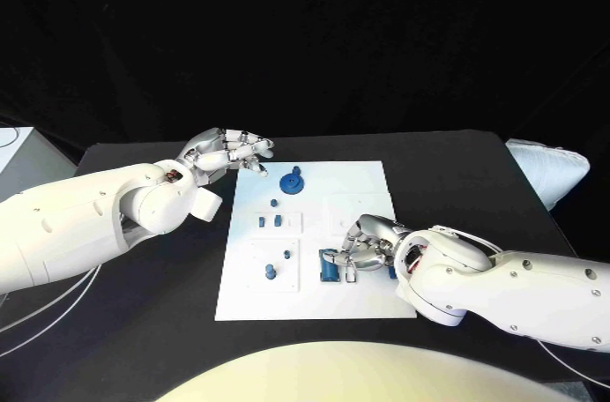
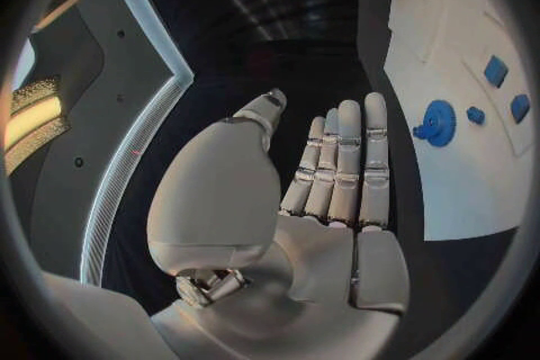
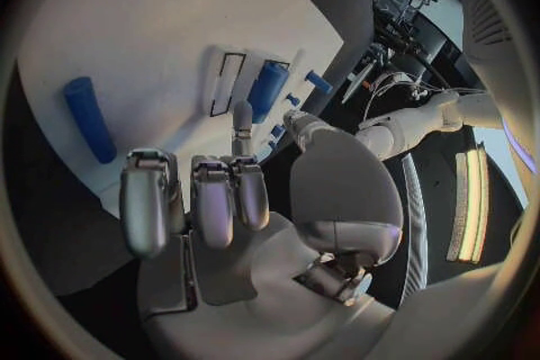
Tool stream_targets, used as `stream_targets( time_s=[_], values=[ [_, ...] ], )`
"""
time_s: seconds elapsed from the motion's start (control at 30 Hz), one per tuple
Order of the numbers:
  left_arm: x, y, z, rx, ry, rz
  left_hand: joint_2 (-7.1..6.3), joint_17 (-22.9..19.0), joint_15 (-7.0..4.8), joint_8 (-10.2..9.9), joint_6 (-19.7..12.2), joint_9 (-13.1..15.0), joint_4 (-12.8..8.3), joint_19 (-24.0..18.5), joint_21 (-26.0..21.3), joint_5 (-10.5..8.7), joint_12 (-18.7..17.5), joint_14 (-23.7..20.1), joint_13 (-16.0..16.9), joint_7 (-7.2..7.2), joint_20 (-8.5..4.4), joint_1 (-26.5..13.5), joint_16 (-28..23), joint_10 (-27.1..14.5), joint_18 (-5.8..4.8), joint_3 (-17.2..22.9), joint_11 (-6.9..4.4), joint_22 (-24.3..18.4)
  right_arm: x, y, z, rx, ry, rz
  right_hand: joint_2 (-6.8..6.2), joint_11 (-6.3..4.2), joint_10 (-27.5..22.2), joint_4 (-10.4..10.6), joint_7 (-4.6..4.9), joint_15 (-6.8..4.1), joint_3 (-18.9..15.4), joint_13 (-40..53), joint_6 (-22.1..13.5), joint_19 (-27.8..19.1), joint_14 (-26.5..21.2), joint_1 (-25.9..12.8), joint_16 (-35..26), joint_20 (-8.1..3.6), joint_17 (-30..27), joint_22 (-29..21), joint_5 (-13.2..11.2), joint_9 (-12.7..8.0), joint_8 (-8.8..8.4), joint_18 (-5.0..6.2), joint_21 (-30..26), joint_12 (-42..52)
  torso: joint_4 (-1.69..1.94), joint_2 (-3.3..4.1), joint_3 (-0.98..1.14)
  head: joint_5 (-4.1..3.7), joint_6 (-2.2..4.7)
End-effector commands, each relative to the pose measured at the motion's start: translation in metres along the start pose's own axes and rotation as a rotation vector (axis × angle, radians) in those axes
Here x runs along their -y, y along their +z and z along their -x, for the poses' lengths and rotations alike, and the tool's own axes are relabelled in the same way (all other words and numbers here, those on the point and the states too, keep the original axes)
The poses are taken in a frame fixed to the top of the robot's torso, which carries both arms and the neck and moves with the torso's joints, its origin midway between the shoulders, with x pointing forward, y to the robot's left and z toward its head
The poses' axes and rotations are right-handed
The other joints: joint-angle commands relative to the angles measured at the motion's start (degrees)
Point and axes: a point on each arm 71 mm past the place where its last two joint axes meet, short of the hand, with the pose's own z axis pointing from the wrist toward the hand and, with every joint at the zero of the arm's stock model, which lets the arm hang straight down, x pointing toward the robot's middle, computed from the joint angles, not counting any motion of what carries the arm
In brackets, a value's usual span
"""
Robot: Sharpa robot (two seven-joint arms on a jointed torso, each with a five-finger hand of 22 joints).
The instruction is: Assemble the parts on the task board
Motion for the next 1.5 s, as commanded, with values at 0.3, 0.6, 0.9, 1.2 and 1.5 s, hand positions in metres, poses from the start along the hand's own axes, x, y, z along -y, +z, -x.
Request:
stream_targets(
  time_s=[0.3, 0.6, 0.9, 1.2, 1.5],
  values=[
    [0.002, 0.000, -0.002, -0.011, -0.006, -0.021, -0.10, -0.1, 0.07, 0.0, -0.3, -0.1, 0.5, 0.5, -0.3, 0.08, 0.0, -0.2, -0.1, 0.09, -0.02, 0.7, 0.3, -0.4, 0.72, 0.0, -0.11, -0.1, 0.021, -0.024, 0.033, 0.077, 0.158, 0.113, -1.80, 1.44, 3.3, -1.7, 1.74, 1.02, 0.3, 11.5, -4.7, 3.8, 6.3, 11.2, 0.2, 0.53, 15.1, 12.3, -0.3, -0.6, -1.84, -0.09, -4.1, -3.0, -0.11, -0.14, -0.01, -0.44, -0.01],
    [0.003, 0.000, -0.002, -0.006, -0.008, -0.029, -0.13, -0.1, 0.07, 0.0, -0.3, -0.1, 0.5, 0.5, -0.3, 0.07, 0.0, -0.2, -0.1, 0.08, -0.02, 0.7, 0.2, -0.4, 0.71, 0.0, -0.11, -0.1, 0.071, -0.046, 0.058, 0.101, 0.108, 0.003, -2.61, 1.77, 3.1, -2.1, 2.09, 1.35, -1.0, 11.4, -4.9, 3.6, 6.3, 14.7, 0.2, 0.93, 15.1, 12.2, -4.1, -0.5, -2.60, -0.02, -4.4, -3.4, -0.10, 0.01, -0.01, -1.29, -0.01],
    [0.002, 0.000, -0.002, -0.009, -0.011, -0.029, -0.15, -0.1, 0.08, 0.0, -0.2, -0.1, 0.5, 0.6, -0.4, 0.07, 0.1, -0.2, -0.1, 0.01, -0.01, 0.7, 0.2, -0.4, 0.71, -0.1, -0.14, -0.1, 0.096, -0.057, 0.059, 0.097, -0.014, -0.092, -2.00, 1.89, 0.8, 0.1, 2.12, 1.58, -8.5, 8.6, -4.2, 2.2, 5.6, 17.2, -1.3, 1.26, 12.7, 10.6, -4.7, -0.2, -3.05, 1.02, -10.5, -8.4, -0.11, -0.04, 0.07, -1.93, -0.01],
    [0.002, 0.000, -0.002, -0.009, -0.012, -0.028, -0.15, -0.1, 0.08, 0.0, -0.2, -0.1, 0.5, 0.6, -0.4, 0.07, 0.1, -0.2, -0.1, 0.01, -0.01, 0.7, 0.2, -0.4, 0.71, -0.1, -0.14, -0.1, 0.103, -0.053, 0.038, 0.081, -0.088, -0.147, -1.31, 1.77, 0.8, 0.2, 1.97, 1.51, -10.4, 8.5, -3.8, 2.2, 5.6, 17.6, -1.3, 1.24, 12.8, 10.5, -5.0, 0.0, -2.87, 1.04, -10.7, -8.6, 0.09, 0.10, 0.01, -2.07, -0.01],
    [0.001, -0.002, -0.001, -0.015, -0.014, -0.018, -0.03, -0.1, 0.04, 0.2, 0.0, -0.1, 0.6, 0.6, -0.4, 0.09, 0.1, -0.2, -0.1, -0.10, -0.01, 0.9, 0.2, -0.4, 0.71, -0.1, -0.20, -0.2, 0.097, -0.045, 0.025, 0.084, -0.091, -0.149, -0.20, 1.75, 0.8, 0.3, 1.97, 1.47, -12.6, 8.4, -3.9, 2.2, 5.6, 16.4, -1.3, 1.19, 12.8, 10.4, -5.1, 0.1, -3.03, 1.04, -10.8, -8.8, 0.00, 0.04, -0.03, -1.80, -0.01]
  ],
)
